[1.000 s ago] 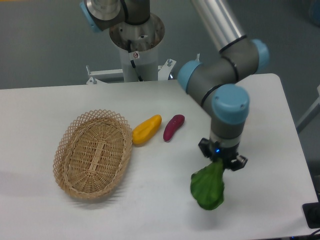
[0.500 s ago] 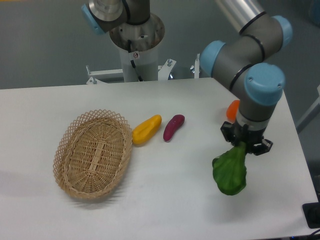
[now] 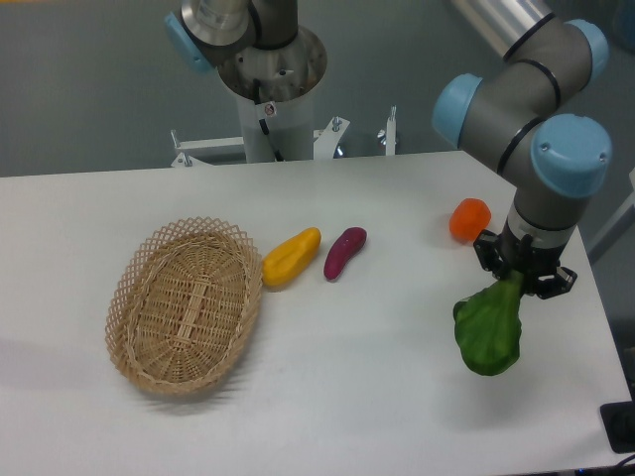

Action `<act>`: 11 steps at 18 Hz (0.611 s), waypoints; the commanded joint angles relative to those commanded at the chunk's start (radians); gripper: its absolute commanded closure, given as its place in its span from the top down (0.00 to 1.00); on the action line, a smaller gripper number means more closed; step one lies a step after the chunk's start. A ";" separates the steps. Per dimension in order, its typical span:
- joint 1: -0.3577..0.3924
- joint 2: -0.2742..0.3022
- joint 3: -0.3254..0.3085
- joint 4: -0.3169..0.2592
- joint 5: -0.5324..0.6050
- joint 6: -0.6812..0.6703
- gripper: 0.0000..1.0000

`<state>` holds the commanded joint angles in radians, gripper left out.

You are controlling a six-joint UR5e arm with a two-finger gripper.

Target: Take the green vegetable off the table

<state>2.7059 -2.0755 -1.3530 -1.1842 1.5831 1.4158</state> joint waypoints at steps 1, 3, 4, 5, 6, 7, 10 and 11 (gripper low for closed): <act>0.002 0.002 0.000 0.000 -0.002 0.005 0.12; 0.003 0.002 0.000 0.002 0.000 0.014 0.12; 0.003 0.002 0.000 0.002 0.000 0.014 0.12; 0.003 0.002 0.000 0.002 0.000 0.015 0.12; 0.003 0.003 0.000 0.000 -0.002 0.015 0.12; 0.003 0.003 -0.002 0.000 -0.002 0.015 0.12; 0.005 0.006 -0.003 0.000 0.000 0.014 0.12; 0.006 0.006 -0.003 0.000 0.000 0.015 0.12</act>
<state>2.7121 -2.0693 -1.3560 -1.1842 1.5831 1.4312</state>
